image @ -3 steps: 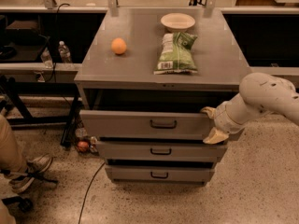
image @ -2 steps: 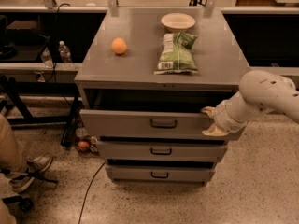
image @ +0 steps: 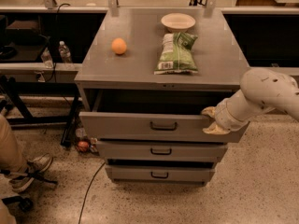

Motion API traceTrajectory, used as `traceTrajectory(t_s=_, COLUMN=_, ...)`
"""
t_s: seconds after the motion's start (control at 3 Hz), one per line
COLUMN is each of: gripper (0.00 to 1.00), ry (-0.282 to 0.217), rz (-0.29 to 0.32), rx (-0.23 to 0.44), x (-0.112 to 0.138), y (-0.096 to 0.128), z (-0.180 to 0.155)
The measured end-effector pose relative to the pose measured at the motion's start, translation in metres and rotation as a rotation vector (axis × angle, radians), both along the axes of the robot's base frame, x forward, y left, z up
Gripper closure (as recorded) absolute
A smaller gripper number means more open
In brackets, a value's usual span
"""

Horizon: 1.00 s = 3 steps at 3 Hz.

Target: Open top drawer

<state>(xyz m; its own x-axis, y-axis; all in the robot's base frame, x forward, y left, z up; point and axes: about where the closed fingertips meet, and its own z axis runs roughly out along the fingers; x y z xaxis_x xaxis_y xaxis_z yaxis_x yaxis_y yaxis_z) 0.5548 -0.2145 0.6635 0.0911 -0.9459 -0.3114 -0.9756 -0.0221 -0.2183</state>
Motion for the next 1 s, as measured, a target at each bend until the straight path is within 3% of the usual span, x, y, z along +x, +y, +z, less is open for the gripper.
traceTrajectory(t_s=0.33, gripper=1.0, ry=0.0, rz=0.0, rx=0.0, x=-0.0001, y=0.0, z=0.0033)
traceTrajectory(t_s=0.67, gripper=0.88, ry=0.0, rz=0.0, rx=0.0, x=-0.0001, y=0.0, z=0.008)
traceTrajectory(t_s=1.0, gripper=0.64, ry=0.0, rz=0.0, rx=0.0, x=-0.0001, y=0.0, z=0.011)
